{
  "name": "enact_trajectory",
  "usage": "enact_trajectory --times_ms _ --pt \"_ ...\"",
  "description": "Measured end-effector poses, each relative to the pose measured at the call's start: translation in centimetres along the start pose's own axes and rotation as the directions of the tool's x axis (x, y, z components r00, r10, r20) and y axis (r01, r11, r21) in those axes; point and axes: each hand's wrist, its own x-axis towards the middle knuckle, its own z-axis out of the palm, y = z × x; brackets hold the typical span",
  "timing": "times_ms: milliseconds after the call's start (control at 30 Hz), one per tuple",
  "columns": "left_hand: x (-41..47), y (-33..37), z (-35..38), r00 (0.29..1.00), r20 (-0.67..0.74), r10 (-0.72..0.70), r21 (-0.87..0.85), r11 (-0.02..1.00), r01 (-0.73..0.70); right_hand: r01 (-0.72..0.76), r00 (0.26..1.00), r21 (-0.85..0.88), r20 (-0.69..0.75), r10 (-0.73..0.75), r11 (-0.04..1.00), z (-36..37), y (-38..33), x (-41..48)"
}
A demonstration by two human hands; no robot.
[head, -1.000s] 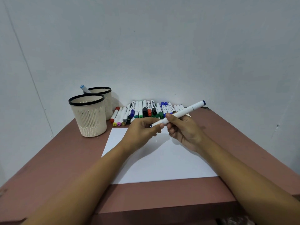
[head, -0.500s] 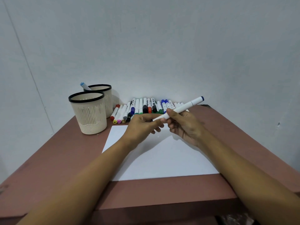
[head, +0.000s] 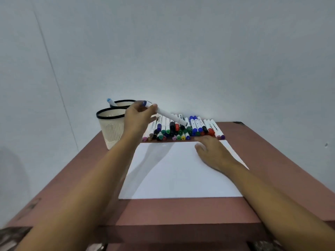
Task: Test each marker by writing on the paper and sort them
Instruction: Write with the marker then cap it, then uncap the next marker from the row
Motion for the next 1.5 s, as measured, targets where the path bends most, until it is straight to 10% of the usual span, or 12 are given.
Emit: enact_trajectory --times_ms 167,467,933,1200,1500 --pt "4.3 4.9 -1.8 0.938 -0.064 0.340 0.394 0.873 -0.289 0.026 0.980 -0.244 0.200 0.024 0.969 -0.5 -0.8 -0.5" --pt "10.5 6.7 -5.2 0.889 -0.152 0.431 0.671 0.706 -0.227 0.035 0.975 -0.260 0.222 0.025 0.965 -0.5 -0.7 -0.5" --pt "11.7 0.6 -4.4 0.993 0.069 0.091 0.864 0.493 -0.106 0.028 0.977 -0.260 0.210 0.029 0.965 -0.3 -0.4 -0.2" --pt "4.1 1.5 0.4 0.894 0.376 0.242 0.811 0.382 -0.444 0.010 0.979 -0.217 0.199 0.035 0.976 -0.6 -0.8 -0.5" --pt "-5.3 -6.8 3.2 0.792 0.525 -0.311 0.843 0.316 -0.435 -0.159 0.968 0.074 0.209 0.141 0.984 -1.3 -0.8 -0.3"
